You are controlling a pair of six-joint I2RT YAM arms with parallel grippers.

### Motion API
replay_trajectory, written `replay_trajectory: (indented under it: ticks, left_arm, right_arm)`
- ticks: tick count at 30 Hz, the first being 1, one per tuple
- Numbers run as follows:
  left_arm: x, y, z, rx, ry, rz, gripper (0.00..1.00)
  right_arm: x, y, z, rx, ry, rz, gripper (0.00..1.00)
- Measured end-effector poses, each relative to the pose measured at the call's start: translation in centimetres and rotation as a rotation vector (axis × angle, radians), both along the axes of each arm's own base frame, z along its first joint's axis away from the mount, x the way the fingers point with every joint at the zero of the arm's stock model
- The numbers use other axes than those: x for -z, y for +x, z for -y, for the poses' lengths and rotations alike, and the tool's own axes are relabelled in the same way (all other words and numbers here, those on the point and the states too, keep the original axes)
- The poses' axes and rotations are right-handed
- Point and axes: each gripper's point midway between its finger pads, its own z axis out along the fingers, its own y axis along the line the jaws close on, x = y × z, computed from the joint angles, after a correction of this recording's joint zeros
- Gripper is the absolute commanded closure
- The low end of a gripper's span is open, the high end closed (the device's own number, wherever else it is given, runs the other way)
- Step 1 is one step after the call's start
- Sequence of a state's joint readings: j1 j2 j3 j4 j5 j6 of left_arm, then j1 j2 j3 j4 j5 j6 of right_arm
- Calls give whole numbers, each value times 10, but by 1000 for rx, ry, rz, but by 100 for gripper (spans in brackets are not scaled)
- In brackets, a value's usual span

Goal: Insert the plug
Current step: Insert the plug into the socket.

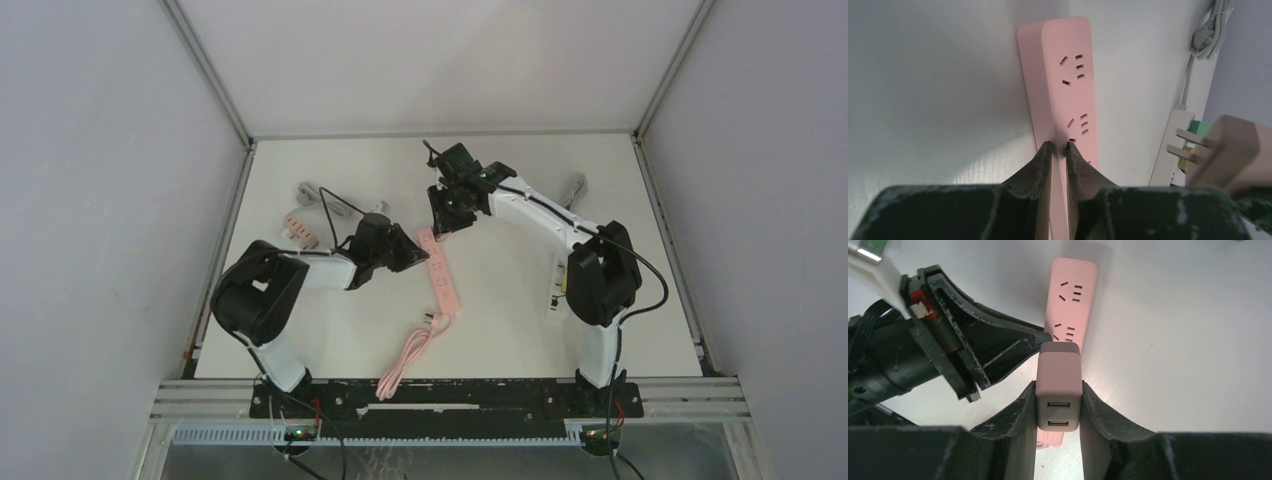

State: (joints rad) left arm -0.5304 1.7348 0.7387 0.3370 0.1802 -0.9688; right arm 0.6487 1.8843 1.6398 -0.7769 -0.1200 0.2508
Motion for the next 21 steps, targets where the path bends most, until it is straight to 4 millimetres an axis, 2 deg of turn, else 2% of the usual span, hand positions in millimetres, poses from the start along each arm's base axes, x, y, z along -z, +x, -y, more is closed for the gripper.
replay_trajectory:
  ticks: [11,21]
  left_arm:
    - [1,2,6,1,-54,19,83]
    - [2,3,12,-2,-96,25,83]
  right_arm:
    - [32,20,-1,6,-155,-73,100]
    - [55,35,-2,38,-198,-115,100]
